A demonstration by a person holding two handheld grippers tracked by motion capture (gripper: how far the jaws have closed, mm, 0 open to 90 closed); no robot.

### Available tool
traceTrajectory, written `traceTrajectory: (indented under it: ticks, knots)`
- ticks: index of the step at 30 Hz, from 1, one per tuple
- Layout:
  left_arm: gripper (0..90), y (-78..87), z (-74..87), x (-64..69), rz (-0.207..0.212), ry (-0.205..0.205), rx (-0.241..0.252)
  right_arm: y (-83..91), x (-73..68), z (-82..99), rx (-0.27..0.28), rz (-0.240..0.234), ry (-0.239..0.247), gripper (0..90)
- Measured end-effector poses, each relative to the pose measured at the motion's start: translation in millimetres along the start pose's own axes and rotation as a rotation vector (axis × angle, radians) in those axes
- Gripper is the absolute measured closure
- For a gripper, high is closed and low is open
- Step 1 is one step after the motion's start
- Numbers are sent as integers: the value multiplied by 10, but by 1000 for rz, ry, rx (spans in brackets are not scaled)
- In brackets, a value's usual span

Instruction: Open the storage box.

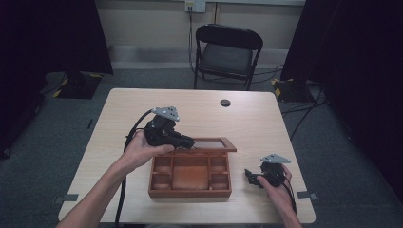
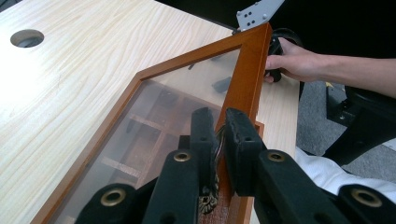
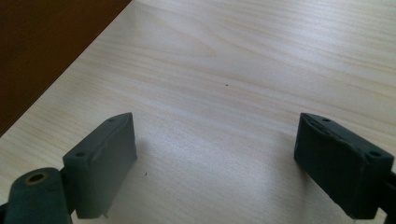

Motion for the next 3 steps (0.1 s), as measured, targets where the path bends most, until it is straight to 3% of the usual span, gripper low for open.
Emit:
traceTrajectory:
  ticks: [3]
  knots:
    - [822,1,1,-1,1,0,0,-1,-1,-1,0,0,-1,120]
Point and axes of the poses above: each handheld gripper's, and its own axes: y roughly backward along the jaws, z roughly out of its underside, x roughly to its right, the point moved 1 cm from there along -y, roughly forward along the jaws, and after that the axes turned 4 degrees about z, right-handed, at the moved point
